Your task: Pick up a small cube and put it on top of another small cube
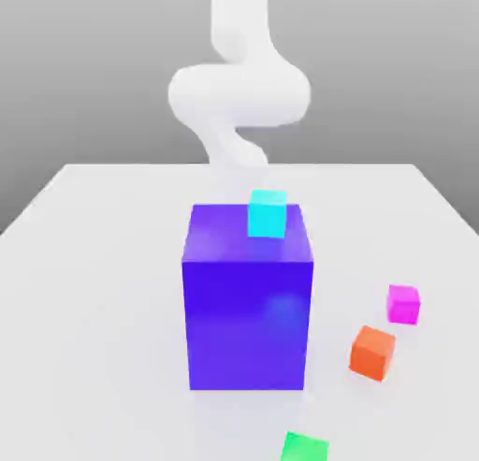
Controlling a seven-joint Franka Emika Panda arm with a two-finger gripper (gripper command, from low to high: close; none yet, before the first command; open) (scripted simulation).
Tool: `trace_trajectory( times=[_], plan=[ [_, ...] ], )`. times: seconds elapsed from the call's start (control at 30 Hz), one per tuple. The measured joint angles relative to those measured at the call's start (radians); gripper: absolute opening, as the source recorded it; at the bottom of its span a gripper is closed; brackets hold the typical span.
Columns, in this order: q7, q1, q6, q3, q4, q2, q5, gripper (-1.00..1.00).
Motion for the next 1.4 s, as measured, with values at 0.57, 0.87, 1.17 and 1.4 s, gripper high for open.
trace_trajectory(
  times=[0.57, 0.87, 1.17, 1.4],
  plan=[
    [0.677, 0.135, 0.388, 0.532, -0.385, 0.524, 0.099, 0.0],
    [1.225, 0.32, 0.587, 0.469, -0.487, 0.842, -0.315, 0.0],
    [1.446, 0.629, 0.712, 0.092, -0.437, 1.013, -0.602, -1.0],
    [1.363, 0.53, 0.665, 0.214, -0.458, 0.947, -0.495, -1.0]
  ],
)
